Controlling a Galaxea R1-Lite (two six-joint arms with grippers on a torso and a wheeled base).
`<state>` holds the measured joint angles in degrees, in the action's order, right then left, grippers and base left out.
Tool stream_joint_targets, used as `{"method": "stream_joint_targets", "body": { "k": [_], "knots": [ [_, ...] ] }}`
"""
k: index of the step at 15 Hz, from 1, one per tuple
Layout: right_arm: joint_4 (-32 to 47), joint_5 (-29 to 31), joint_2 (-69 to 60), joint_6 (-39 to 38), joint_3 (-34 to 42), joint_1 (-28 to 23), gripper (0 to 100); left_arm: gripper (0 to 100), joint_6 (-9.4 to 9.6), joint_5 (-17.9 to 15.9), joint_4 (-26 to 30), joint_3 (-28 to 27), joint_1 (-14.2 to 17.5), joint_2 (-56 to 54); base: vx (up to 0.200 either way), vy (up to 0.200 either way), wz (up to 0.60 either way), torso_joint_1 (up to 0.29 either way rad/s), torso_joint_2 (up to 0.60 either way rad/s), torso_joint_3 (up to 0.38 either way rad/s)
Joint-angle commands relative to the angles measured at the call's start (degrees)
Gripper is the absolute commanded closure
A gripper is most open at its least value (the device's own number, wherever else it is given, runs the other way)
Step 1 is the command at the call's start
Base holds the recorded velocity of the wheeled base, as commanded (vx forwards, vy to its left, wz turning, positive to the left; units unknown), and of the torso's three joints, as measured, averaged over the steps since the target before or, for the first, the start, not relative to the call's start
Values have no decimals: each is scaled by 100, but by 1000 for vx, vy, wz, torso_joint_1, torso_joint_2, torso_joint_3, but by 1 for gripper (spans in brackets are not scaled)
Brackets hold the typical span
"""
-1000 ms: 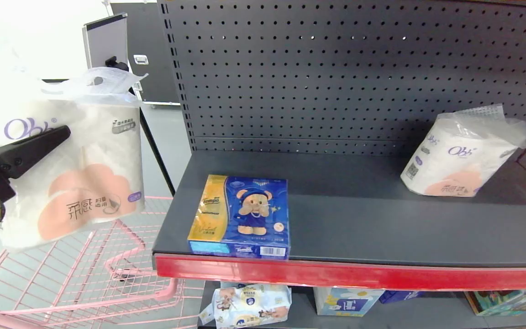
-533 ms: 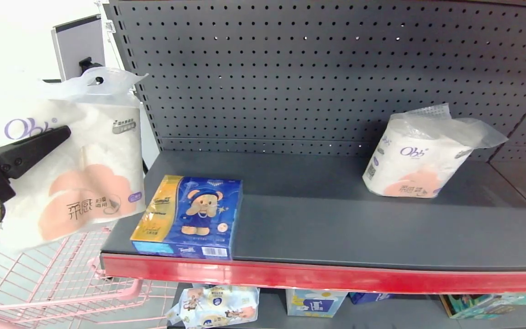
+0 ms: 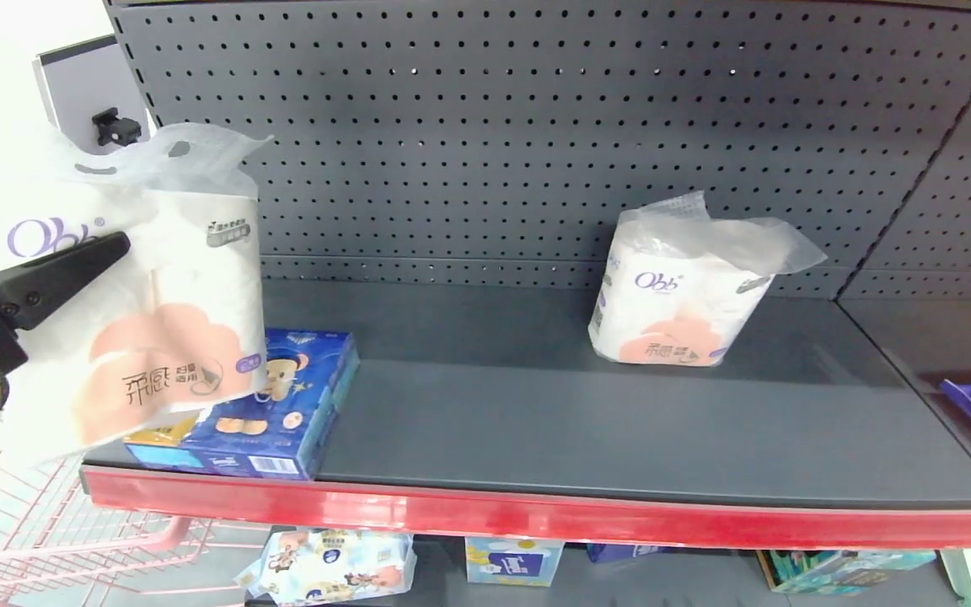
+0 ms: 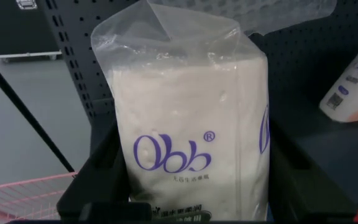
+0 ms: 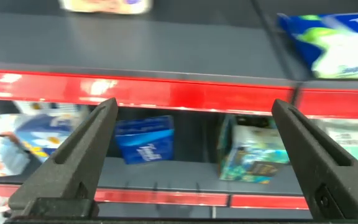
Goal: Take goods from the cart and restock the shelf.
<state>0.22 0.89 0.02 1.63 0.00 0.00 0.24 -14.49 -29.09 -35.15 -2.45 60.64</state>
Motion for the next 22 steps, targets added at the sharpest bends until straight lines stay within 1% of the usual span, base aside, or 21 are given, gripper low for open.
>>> {"method": "stream_joint_targets", "body": {
  "k": [1,2,9,10,12,13,17,20,22],
  "knots": [
    [4,-1,6,4,0,0,0,100,37,-1,-1,-1,-1,1,0,-200,0,7,2,2],
    [4,-1,6,4,0,0,0,100,72,-1,-1,-1,-1,10,0,-200,0,-2,2,-2],
    [4,-1,6,4,0,0,0,100,81,-1,-1,8,-36,10,0,-200,0,2,4,2],
    [4,-1,6,12,0,0,0,100,81,-1,8,17,-89,10,0,-200,0,2,2,2],
    [4,-1,6,12,0,0,0,100,81,-10,-9,87,-107,10,0,0,0,0,0,0],
    [4,-1,6,4,0,0,0,100,90,-10,-9,131,-203,-34,0,0,0,0,0,0],
    [4,-1,6,12,0,0,0,100,90,-10,-18,175,-212,-43,0,0,0,0,0,0],
    [4,-1,6,12,0,0,0,100,99,-10,-18,175,-221,-43,200,0,0,-6,1,1],
    [4,-1,6,4,0,0,0,100,90,-27,-9,175,-238,-113,0,0,0,0,0,0]
  ]
}}
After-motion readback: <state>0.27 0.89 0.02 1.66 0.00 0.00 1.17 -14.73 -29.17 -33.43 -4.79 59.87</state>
